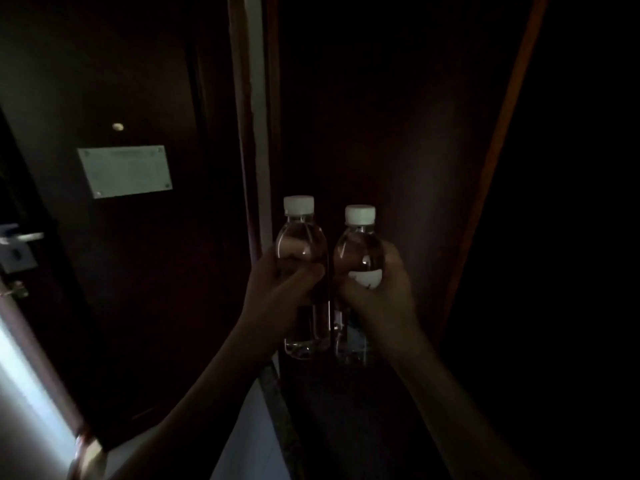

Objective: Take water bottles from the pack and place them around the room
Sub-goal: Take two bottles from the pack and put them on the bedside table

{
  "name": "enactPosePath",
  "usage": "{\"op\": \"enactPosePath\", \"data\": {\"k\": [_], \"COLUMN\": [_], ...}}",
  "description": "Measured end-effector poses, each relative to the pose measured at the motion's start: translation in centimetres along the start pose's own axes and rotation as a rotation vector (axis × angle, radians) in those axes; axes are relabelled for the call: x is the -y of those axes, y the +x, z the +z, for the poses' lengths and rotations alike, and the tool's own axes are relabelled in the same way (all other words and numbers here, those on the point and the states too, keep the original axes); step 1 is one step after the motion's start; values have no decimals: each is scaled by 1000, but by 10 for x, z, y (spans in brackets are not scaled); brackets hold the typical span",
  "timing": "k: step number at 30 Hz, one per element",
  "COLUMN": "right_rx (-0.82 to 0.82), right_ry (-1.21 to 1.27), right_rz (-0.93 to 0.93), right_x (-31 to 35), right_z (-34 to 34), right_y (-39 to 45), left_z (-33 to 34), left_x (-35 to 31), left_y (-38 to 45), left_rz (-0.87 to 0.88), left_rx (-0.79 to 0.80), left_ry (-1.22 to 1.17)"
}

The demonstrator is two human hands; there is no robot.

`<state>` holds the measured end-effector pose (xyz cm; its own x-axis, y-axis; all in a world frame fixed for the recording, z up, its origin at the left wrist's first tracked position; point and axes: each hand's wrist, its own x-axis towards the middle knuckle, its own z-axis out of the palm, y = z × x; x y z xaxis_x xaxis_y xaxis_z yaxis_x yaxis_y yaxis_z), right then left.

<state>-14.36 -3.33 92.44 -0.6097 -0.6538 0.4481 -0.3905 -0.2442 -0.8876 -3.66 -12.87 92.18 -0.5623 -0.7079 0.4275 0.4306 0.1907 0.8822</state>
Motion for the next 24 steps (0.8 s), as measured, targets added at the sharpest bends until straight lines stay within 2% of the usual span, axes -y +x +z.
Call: {"op": "enactPosePath", "data": {"k": [5,9,13,17,24], "right_rx": [-201,-373,-566,-785,-1254], "right_ry": [-11,-82,-121,-275,-571], "right_rz": [20,41,47,57,37], "right_x": [7,13,26,58,149], "right_z": [-16,-37,-68,-104,-145], "right_y": [-10,-32,-79,-149,-308], "left_z": [18,41,84,143,239], "left_x": [1,17,26,20,-53], "left_y": [12,16,0,-40,-179], "left_rz": [7,-32,-44,-79,-60], "left_rx": [131,280,505,752,1255], "left_ry": [49,-8,-109,-256,-554]}}
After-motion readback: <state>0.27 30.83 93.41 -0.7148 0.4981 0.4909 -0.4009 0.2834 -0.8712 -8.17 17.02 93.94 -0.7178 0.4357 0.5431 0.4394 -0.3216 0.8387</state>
